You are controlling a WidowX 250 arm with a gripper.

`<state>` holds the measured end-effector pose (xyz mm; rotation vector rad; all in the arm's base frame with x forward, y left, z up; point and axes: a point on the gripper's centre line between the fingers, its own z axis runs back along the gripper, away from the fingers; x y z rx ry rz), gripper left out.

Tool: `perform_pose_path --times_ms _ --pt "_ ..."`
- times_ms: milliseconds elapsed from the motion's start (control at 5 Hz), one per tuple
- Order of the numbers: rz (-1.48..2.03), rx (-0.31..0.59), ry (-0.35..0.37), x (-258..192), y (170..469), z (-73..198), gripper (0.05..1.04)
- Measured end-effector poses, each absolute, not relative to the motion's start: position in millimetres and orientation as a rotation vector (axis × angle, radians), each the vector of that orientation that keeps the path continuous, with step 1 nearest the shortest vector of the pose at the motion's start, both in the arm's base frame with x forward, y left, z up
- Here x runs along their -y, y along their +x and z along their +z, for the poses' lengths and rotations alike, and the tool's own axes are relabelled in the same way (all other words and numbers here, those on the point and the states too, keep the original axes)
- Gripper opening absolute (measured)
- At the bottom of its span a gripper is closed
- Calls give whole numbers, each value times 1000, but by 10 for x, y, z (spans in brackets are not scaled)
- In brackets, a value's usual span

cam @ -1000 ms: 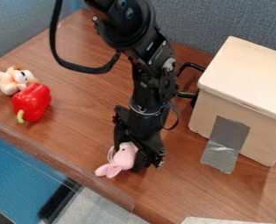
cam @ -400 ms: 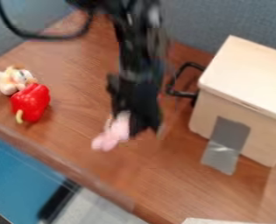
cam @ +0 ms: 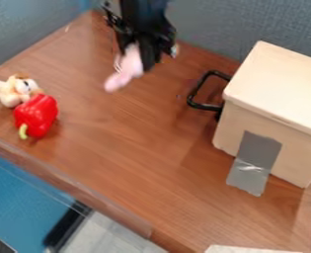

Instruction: Move the pink rabbit to the upper left

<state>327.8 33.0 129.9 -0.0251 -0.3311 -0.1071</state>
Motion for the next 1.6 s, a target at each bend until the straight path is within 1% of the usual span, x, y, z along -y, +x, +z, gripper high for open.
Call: perform_pose_path --times_ms 200,400,600,800,1000,1200,1400,1600 --pt "-56 323 -1 -668 3571 1221 407" --pt "-28 316 23 -873 3757 1149 407" --pt "10 292 36 -1115 3962 935 406" --pt "12 248 37 -1281 4105 718 406" --pt "5 185 20 -1352 4109 435 447" --pt "13 139 -3 -1441 4050 274 568" --pt "7 127 -12 -1445 4029 240 870" --pt "2 123 -12 -1434 4013 218 1021"
